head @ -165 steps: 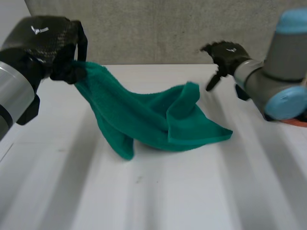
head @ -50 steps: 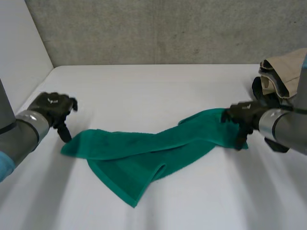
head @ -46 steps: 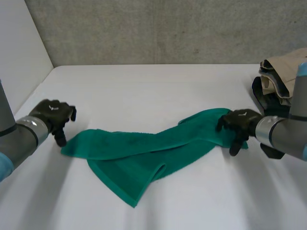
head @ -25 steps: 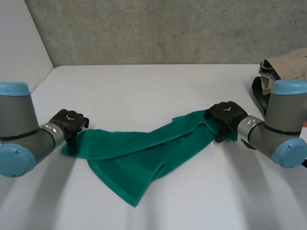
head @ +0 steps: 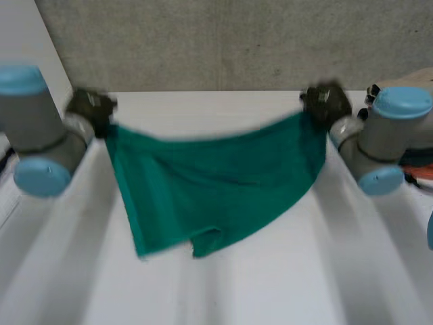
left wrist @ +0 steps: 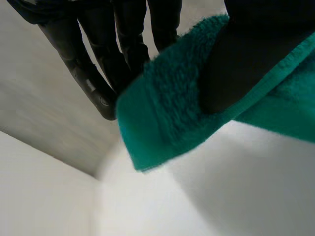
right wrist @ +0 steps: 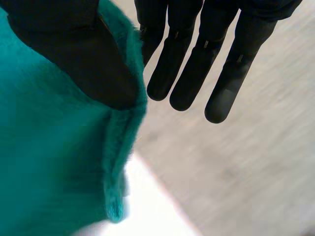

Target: Fold the laundry.

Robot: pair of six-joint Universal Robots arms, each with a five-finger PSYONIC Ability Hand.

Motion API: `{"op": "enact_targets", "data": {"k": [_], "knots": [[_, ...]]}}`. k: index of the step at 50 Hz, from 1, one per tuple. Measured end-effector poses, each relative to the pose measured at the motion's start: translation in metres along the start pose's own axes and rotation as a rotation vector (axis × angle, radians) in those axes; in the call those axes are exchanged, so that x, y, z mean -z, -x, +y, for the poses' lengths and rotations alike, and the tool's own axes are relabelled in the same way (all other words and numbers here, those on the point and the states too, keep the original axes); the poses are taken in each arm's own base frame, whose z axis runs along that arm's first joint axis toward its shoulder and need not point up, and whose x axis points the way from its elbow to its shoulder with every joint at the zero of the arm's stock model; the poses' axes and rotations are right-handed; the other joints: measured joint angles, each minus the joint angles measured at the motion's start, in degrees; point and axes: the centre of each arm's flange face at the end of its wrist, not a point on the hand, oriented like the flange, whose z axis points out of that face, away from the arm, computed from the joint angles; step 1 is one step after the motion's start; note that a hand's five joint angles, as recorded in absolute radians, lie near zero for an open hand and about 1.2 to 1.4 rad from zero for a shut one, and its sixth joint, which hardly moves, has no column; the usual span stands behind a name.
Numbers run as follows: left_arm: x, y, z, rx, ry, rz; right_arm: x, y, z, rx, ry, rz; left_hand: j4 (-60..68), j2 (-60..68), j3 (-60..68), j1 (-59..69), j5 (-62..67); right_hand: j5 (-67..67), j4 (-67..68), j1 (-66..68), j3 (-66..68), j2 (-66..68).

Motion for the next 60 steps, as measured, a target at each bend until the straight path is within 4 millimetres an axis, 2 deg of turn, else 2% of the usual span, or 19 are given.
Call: {"op": "enact_targets", "data": {"k": [1,4,5,9,12,14,17,18,21,25,27,32,35,37,39,43,47,54,60], "knots": [[-0.003,0.019,-0.029,0.019,-0.091,-0.07,-0.011,-0.014,-0.02,0.023,-0.101,0.063,0.0,0.0,0.0,0.0,0.0,0.59,0.0,0.16,0.0,0.0],[-0.003,0.041,-0.061,0.051,-0.192,-0.15,-0.021,-0.029,-0.045,0.046,-0.216,0.134,0.0,0.0,0.0,0.0,0.0,0.94,0.01,1.15,0.01,0.0],[0.001,0.065,-0.091,0.103,-0.299,-0.24,-0.028,-0.048,-0.073,0.063,-0.344,0.217,0.02,0.06,0.03,0.0,0.0,0.94,0.05,1.9,0.01,0.0],[0.018,0.109,-0.141,0.238,-0.511,-0.397,-0.03,-0.079,-0.121,0.063,-0.549,0.336,0.02,0.06,0.04,0.0,0.0,1.08,0.08,2.0,0.01,0.0],[0.026,0.122,-0.157,0.3,-0.596,-0.437,-0.028,-0.089,-0.136,0.05,-0.605,0.357,0.02,0.06,0.04,0.0,0.0,1.1,0.08,2.0,0.01,0.0],[0.029,0.125,-0.159,0.33,-0.622,-0.438,-0.025,-0.094,-0.147,0.024,-0.636,0.348,0.02,0.06,0.04,0.0,0.0,1.18,0.12,2.0,0.01,0.0],[0.027,0.122,-0.154,0.34,-0.607,-0.422,-0.022,-0.095,-0.149,0.001,-0.628,0.322,0.02,0.06,0.04,0.0,0.0,1.22,0.15,2.0,0.01,0.0],[0.021,0.113,-0.139,0.339,-0.554,-0.393,-0.018,-0.094,-0.144,-0.025,-0.593,0.285,0.02,0.06,0.04,0.0,0.0,1.21,0.19,2.0,0.01,0.0],[0.014,0.101,-0.114,0.333,-0.466,-0.354,-0.014,-0.092,-0.13,-0.052,-0.531,0.248,0.02,0.06,0.04,0.0,0.0,1.21,0.2,2.0,0.01,0.0],[0.007,0.082,-0.079,0.324,-0.346,-0.302,-0.006,-0.083,-0.101,-0.084,-0.417,0.194,0.03,0.06,0.04,0.0,0.0,1.22,0.2,2.0,0.01,0.0],[0.004,0.066,-0.053,0.317,-0.258,-0.261,0.002,-0.072,-0.077,-0.107,-0.32,0.138,0.03,0.06,0.04,0.0,0.0,1.22,0.2,2.0,0.01,0.0],[0.004,0.031,-0.002,0.288,-0.085,-0.164,0.026,-0.038,-0.027,-0.164,-0.109,-0.015,0.03,0.06,0.04,0.0,0.0,1.22,0.21,2.0,0.02,0.0],[0.006,0.016,0.02,0.266,-0.014,-0.116,0.039,-0.021,-0.006,-0.196,-0.015,-0.09,0.03,0.06,0.04,0.0,0.0,1.24,0.21,2.0,0.02,0.0],[0.008,0.001,0.04,0.237,0.049,-0.07,0.055,-0.001,0.015,-0.231,0.092,-0.176,0.02,0.05,0.04,0.0,0.0,1.24,0.21,2.0,0.02,0.0],[0.009,-0.008,0.052,0.213,0.089,-0.039,0.064,0.011,0.026,-0.244,0.155,-0.224,-0.03,-0.08,-0.01,-0.02,0.0,1.25,0.21,2.0,0.02,0.0],[0.01,-0.019,0.067,0.173,0.138,0.001,0.075,0.025,0.042,-0.234,0.251,-0.282,-1.87,-1.79,-1.45,-0.16,0.0,1.23,0.21,2.0,0.02,0.0],[0.011,-0.023,0.071,0.149,0.157,0.018,0.078,0.026,0.049,-0.215,0.305,-0.287,-2.03,-1.93,-1.62,-0.15,0.0,0.49,-0.57,1.9,-0.54,-0.3],[0.016,-0.015,0.061,0.148,0.139,0.008,0.074,0.011,0.054,-0.23,0.373,-0.192,-1.99,-1.93,-1.62,-0.13,0.0,-18.4,-19.0,-14.99,-18.73,-18.33],[0.018,-0.007,0.055,0.163,0.122,-0.006,0.068,-0.004,0.062,-0.304,0.412,-0.081,-1.89,-1.83,-1.54,0.0,0.0,-22.82,-23.07,-18.21,-22.35,-22.29]]}}
